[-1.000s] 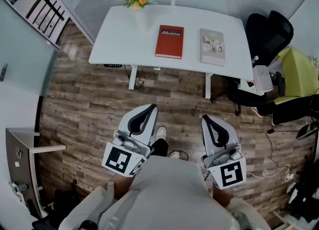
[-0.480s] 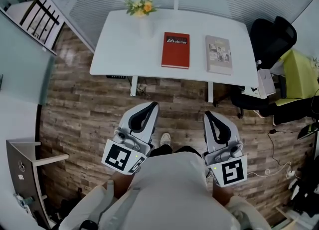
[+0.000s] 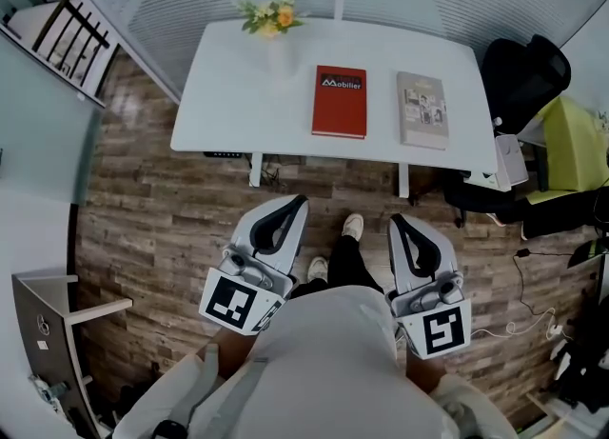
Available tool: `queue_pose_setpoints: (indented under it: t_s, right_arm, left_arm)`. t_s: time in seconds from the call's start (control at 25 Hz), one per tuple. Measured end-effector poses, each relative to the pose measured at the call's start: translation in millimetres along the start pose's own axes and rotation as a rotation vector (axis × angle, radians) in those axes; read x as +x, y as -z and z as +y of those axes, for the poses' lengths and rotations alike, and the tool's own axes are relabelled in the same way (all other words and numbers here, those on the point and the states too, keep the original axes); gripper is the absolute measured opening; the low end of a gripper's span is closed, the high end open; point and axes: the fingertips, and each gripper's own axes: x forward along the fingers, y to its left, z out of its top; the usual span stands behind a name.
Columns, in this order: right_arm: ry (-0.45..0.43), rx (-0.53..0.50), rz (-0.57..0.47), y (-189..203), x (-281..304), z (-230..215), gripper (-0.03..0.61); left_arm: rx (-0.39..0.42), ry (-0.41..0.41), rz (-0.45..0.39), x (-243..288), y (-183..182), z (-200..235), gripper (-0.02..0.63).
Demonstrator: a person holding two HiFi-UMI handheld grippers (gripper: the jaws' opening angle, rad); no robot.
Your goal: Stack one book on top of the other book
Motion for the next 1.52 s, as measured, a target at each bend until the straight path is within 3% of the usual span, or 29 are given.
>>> queue_pose_setpoints:
  t_s: [0.48,1.52]
  right_arm:
    - [0.022,-0.028,0.004,13.2,32.8,-47.6,0.005]
    - [-0.011,0.013,-0.008,20.9,112.3,-224.2,0.005]
  left_arm:
    - [0.003,0.001,-0.002,46.4,3.8,23.4,0.005]
    - [0.032,-0.036,0.006,234.6,-9.9,48.5,0.005]
